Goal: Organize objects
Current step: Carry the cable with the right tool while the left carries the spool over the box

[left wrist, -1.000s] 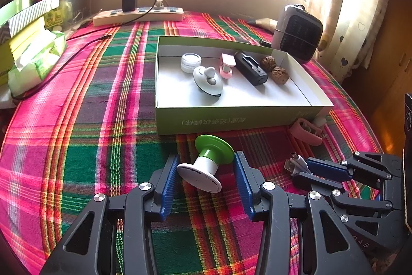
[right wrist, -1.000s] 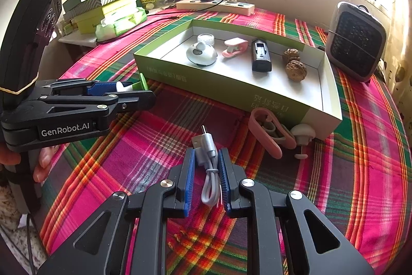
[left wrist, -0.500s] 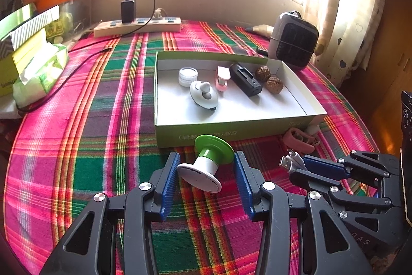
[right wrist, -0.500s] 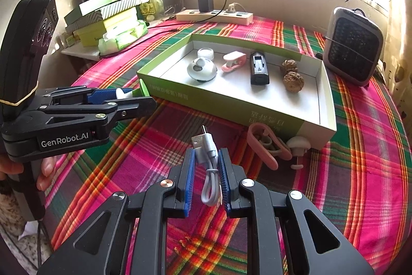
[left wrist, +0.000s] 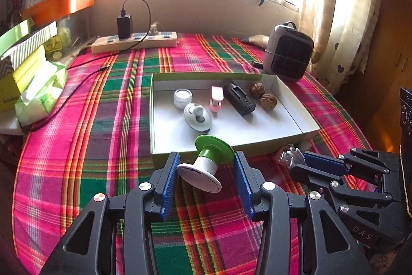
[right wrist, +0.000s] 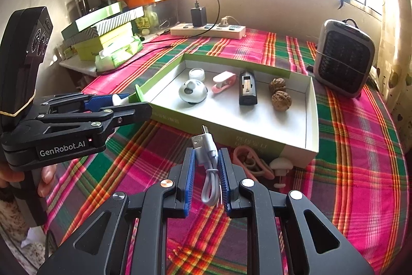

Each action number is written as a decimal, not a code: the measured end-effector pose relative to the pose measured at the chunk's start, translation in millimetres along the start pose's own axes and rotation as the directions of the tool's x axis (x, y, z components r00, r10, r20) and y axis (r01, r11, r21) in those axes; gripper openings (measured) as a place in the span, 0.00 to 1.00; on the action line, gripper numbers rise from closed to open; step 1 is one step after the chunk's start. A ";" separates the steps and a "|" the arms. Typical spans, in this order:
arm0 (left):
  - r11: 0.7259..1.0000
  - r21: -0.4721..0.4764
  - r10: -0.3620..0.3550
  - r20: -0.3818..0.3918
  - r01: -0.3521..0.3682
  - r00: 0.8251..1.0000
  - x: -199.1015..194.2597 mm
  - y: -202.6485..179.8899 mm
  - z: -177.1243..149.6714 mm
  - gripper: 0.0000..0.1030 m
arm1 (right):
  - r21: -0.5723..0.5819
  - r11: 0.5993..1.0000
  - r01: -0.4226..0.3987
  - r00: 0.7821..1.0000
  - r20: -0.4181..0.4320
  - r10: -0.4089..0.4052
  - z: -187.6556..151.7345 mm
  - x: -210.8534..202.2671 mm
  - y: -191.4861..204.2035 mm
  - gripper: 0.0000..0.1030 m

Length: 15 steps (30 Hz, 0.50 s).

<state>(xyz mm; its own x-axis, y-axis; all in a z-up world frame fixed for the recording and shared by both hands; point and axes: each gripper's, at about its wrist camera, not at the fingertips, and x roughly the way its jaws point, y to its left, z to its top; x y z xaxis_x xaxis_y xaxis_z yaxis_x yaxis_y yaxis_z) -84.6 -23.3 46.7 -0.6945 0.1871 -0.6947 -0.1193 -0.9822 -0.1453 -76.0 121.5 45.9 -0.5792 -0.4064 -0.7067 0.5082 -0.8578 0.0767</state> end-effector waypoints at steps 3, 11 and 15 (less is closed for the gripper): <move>1.000 0.002 0.001 0.005 -0.001 1.000 0.9 -0.4 4.5 0.40 | 0.009 1.000 0.005 1.000 0.008 -0.005 3.8 -0.5 -3.4 0.19; 1.000 0.006 0.003 0.006 -0.003 1.000 9.1 -0.6 15.4 0.40 | 0.031 0.999 0.016 1.000 0.014 -0.016 14.1 3.6 -13.0 0.19; 1.000 0.008 0.004 0.005 -0.004 1.000 14.0 -0.8 21.0 0.40 | 0.038 0.999 0.024 1.000 0.018 -0.025 20.6 5.5 -18.4 0.19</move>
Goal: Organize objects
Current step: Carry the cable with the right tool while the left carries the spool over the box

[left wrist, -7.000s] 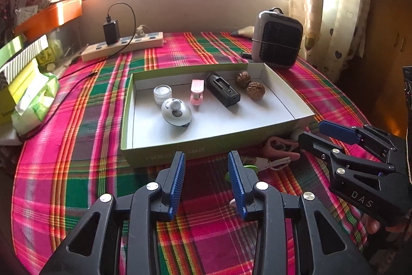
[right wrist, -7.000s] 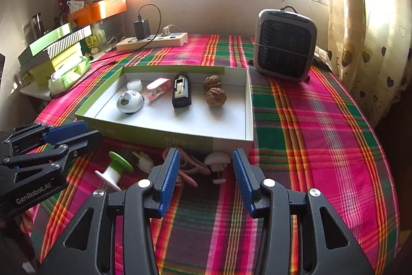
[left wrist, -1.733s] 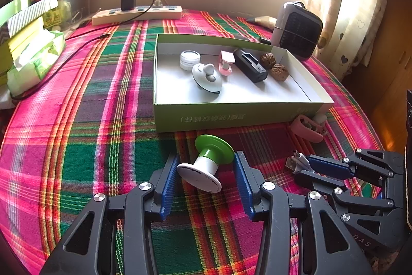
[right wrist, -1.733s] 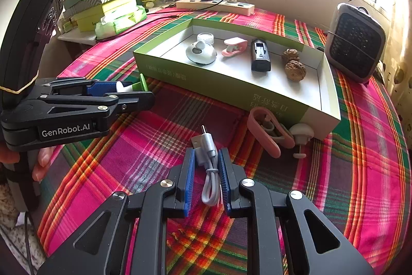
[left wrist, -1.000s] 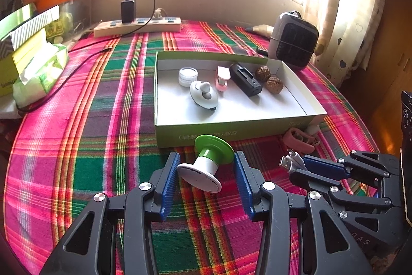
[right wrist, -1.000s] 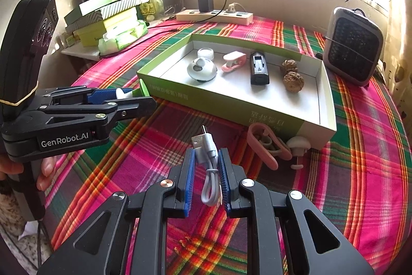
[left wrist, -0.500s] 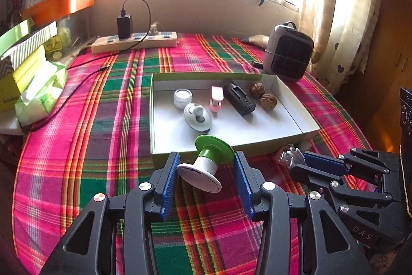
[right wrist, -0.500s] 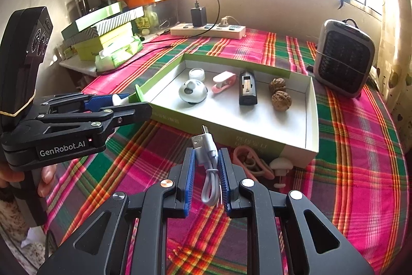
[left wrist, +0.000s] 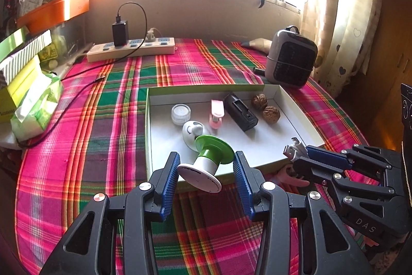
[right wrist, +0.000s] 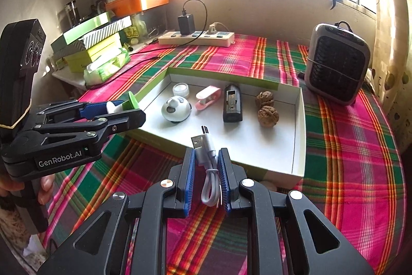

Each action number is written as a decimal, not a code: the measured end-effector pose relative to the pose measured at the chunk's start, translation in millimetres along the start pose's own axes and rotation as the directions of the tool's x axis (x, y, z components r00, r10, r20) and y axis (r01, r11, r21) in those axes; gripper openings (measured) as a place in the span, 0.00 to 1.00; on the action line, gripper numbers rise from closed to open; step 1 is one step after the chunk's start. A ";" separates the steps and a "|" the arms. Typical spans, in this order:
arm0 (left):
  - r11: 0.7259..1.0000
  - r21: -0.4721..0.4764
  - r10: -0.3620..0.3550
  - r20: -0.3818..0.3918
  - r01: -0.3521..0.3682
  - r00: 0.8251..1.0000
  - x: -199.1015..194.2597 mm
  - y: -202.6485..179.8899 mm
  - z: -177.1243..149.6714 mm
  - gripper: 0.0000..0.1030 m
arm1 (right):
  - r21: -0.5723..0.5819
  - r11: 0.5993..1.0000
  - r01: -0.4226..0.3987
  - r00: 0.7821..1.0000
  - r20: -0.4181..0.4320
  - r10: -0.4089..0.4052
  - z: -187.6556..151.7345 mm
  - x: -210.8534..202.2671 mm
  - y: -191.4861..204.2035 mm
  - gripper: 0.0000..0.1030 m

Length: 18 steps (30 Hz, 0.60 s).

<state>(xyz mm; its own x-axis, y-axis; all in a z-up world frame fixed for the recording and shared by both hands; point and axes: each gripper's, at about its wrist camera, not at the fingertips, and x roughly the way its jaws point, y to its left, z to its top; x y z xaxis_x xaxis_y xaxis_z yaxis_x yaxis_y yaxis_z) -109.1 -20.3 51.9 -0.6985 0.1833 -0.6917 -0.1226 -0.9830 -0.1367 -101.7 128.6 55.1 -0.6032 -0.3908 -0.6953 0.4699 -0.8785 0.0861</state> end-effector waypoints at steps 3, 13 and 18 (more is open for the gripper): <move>1.000 -0.001 0.002 0.002 -0.002 1.000 3.4 0.9 4.1 0.40 | 0.009 1.000 0.011 1.000 0.005 -0.011 5.3 2.4 -4.9 0.19; 1.000 -0.018 0.013 -0.010 -0.013 1.000 17.8 8.7 12.6 0.40 | 0.023 0.998 0.051 0.999 -0.001 -0.051 18.5 17.6 -19.4 0.19; 1.000 -0.025 0.013 -0.019 -0.013 1.000 24.7 10.7 13.7 0.40 | 0.038 0.997 0.066 0.998 -0.014 -0.065 24.7 26.9 -28.7 0.19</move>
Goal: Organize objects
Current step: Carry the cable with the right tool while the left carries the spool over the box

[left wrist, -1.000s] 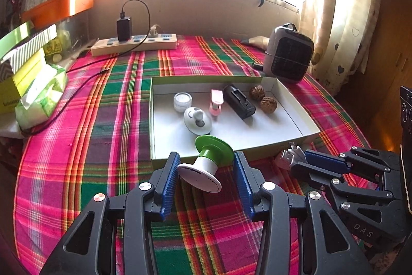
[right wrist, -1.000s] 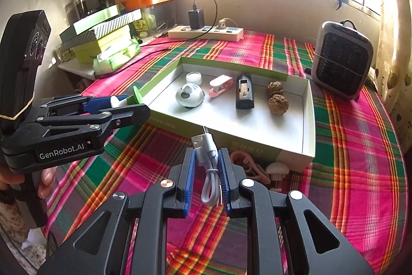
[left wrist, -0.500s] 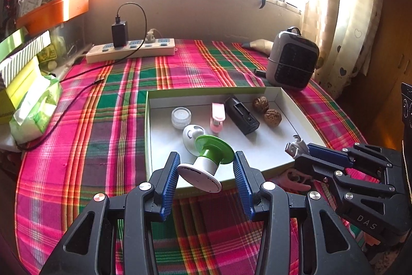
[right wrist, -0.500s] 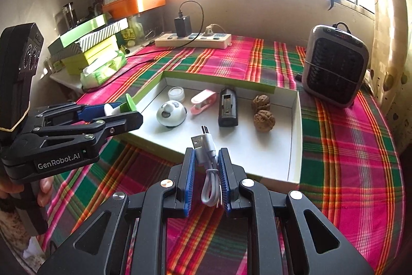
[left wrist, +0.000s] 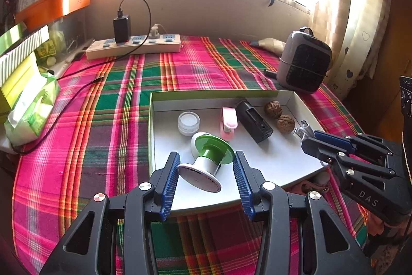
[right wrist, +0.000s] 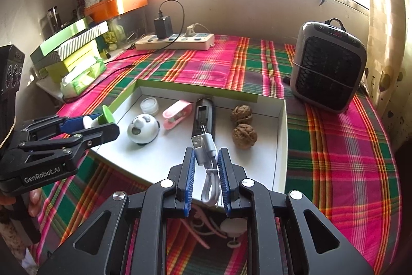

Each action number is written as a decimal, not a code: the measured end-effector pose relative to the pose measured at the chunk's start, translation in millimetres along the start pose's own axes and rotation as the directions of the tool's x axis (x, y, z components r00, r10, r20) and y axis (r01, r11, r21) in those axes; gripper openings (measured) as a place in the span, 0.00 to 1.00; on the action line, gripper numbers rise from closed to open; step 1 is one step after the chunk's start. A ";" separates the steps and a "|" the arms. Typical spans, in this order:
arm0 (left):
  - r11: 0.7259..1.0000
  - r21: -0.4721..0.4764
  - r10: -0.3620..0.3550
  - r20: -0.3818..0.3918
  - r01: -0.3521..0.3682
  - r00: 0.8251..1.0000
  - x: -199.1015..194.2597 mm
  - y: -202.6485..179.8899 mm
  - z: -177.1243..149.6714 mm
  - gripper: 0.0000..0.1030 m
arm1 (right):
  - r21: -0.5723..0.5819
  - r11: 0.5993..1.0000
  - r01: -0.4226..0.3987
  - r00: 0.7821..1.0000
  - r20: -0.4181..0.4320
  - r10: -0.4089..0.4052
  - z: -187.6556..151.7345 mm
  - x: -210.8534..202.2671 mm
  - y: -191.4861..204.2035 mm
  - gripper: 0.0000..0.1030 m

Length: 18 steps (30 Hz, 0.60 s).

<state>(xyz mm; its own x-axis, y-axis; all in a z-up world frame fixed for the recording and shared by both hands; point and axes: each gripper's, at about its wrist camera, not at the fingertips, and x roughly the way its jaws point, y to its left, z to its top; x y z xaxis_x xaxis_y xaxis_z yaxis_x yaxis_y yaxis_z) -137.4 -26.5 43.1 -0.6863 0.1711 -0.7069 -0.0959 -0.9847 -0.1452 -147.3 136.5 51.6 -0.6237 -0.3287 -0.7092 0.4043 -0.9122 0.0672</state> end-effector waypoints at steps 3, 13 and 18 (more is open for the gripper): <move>1.000 -0.004 0.003 -0.008 -0.003 1.000 4.2 1.3 -0.1 0.40 | -0.005 1.000 0.009 1.000 -0.008 -0.009 3.2 5.9 -2.3 0.19; 1.000 -0.003 0.008 -0.048 -0.008 0.999 17.8 1.7 -2.0 0.40 | -0.009 1.000 0.015 0.998 -0.064 -0.015 8.6 28.9 -11.2 0.19; 1.000 -0.001 0.011 -0.062 -0.011 0.998 21.9 0.9 -2.5 0.40 | -0.014 1.000 0.017 0.997 -0.078 -0.018 9.2 34.6 -12.3 0.19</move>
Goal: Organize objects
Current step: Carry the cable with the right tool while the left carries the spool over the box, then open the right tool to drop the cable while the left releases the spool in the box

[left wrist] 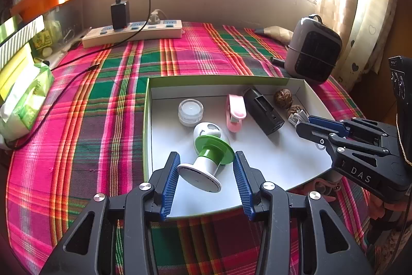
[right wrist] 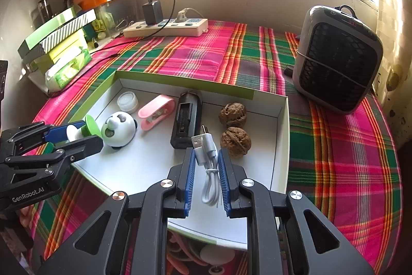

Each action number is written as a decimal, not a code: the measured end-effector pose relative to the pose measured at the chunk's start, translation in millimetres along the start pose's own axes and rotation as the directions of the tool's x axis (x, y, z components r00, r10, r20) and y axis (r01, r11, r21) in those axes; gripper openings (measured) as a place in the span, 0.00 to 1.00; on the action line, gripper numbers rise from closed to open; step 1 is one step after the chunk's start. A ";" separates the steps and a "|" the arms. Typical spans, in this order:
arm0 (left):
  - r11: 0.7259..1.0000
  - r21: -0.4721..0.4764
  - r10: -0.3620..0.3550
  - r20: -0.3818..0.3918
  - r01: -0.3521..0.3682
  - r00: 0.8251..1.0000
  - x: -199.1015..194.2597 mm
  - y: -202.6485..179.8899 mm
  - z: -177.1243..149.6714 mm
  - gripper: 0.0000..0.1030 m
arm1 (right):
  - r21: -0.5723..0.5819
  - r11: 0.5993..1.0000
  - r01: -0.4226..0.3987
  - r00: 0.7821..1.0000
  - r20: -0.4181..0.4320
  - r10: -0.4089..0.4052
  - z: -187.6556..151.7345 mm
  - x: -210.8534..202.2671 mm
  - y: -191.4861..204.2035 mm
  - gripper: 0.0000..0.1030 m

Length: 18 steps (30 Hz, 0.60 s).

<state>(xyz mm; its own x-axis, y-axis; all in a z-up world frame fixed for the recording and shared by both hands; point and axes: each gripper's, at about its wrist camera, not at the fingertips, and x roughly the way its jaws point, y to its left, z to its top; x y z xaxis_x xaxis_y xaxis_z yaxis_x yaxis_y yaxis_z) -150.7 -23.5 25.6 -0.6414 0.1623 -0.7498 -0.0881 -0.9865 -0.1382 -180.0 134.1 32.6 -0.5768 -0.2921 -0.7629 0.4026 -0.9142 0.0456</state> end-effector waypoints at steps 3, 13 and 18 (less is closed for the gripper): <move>1.000 0.002 0.002 -0.005 -0.002 1.000 2.1 -0.5 -0.3 0.40 | -0.002 1.000 0.005 1.000 -0.007 -0.005 0.6 2.9 -0.7 0.19; 1.000 0.008 0.004 -0.003 -0.004 1.000 2.3 -1.7 0.0 0.40 | -0.018 0.999 0.033 0.999 -0.021 -0.034 1.4 11.1 -0.4 0.19; 1.000 0.011 0.004 -0.008 -0.004 1.000 5.4 -1.8 -1.3 0.40 | -0.036 0.999 0.026 0.999 -0.034 -0.027 0.9 14.8 3.0 0.16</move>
<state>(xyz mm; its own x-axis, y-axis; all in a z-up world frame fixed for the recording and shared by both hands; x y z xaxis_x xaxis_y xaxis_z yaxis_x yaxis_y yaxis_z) -153.1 -20.8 21.0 -0.6356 0.1584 -0.7556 -0.0941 -0.9873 -0.1278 -188.0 126.8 22.0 -0.5631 -0.2574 -0.7853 0.4131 -0.9107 0.0023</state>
